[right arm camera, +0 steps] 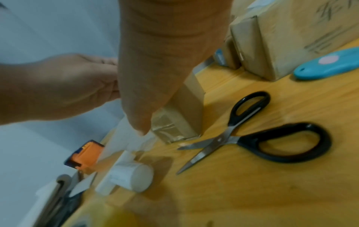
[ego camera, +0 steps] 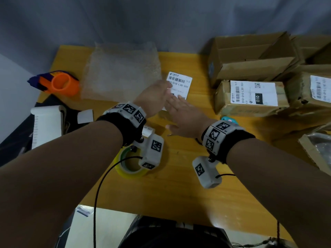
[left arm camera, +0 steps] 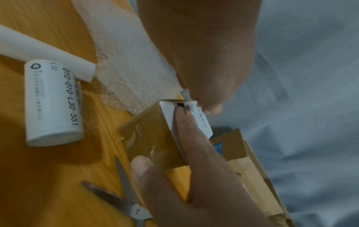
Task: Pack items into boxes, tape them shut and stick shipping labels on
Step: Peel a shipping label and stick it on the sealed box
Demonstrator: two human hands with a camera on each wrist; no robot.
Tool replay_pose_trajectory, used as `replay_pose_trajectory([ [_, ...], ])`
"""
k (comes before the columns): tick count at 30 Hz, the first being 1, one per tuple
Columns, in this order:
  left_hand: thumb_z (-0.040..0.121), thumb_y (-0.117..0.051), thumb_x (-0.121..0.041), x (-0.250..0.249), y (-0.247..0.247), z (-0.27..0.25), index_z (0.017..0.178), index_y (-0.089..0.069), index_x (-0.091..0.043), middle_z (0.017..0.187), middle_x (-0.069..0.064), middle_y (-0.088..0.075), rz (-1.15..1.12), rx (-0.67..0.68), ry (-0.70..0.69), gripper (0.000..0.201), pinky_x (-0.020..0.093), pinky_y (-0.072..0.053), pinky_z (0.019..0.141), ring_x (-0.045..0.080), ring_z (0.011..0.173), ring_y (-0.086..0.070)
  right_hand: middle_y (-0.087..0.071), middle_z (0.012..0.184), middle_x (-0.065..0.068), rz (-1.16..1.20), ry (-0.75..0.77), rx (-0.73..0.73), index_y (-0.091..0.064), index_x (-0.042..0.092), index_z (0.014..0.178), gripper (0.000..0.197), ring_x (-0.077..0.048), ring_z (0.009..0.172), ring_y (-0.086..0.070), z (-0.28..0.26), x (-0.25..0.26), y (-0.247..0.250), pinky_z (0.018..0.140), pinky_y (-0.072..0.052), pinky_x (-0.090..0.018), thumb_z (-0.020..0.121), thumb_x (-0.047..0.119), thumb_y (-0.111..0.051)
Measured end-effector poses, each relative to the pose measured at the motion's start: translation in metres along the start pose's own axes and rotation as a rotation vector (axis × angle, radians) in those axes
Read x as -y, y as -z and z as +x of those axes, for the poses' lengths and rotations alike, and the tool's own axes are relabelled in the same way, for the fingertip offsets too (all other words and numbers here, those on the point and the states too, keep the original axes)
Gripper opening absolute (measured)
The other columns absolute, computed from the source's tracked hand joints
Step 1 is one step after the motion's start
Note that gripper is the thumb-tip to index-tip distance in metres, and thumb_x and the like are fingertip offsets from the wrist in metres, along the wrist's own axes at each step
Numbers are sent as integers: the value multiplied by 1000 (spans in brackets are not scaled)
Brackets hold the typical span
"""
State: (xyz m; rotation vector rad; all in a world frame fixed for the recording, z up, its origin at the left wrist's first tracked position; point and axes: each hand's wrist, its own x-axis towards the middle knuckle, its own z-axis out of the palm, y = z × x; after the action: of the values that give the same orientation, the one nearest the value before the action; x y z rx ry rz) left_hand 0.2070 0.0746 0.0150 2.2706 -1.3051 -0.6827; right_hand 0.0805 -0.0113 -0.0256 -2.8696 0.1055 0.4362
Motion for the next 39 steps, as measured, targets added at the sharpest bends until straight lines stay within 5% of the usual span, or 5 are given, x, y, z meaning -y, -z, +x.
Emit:
replay_pose_trajectory([
  [6,99,-12,-49,25,-24,-8,151,7,-24,159,-9,12,403,332,-5,60,47,5,117,12,146,8,-9,159,-10,80,90,-88,-15,10,152,75,-21,148,-4,-13,-21,-4,118,5,-31,93,42,-48],
  [13,101,-24,-44,19,-3,14,152,-7,-22,160,-6,6,647,257,-134,58,51,8,114,17,147,9,-67,116,-8,341,-35,-372,-70,10,106,32,-25,109,-61,-16,-31,14,89,-46,-29,95,26,-45],
  [23,84,-24,-75,16,0,39,148,20,-20,156,-6,24,778,471,-148,95,50,11,116,12,144,18,20,158,6,77,-347,115,11,20,151,93,-21,145,19,19,-46,32,115,14,-54,87,71,-32],
  [31,60,-33,-93,21,2,53,147,20,-12,156,3,24,783,390,-47,130,51,12,116,18,145,17,26,156,8,180,-392,167,17,27,150,110,-23,145,19,30,-56,41,114,11,-57,76,76,-49],
  [39,79,-33,-75,14,4,18,150,-12,-34,159,5,10,566,343,-203,85,40,3,117,21,147,7,-3,161,-5,550,-441,-180,-16,34,150,58,-29,144,-21,-6,-52,19,112,-32,-44,100,31,-43],
])
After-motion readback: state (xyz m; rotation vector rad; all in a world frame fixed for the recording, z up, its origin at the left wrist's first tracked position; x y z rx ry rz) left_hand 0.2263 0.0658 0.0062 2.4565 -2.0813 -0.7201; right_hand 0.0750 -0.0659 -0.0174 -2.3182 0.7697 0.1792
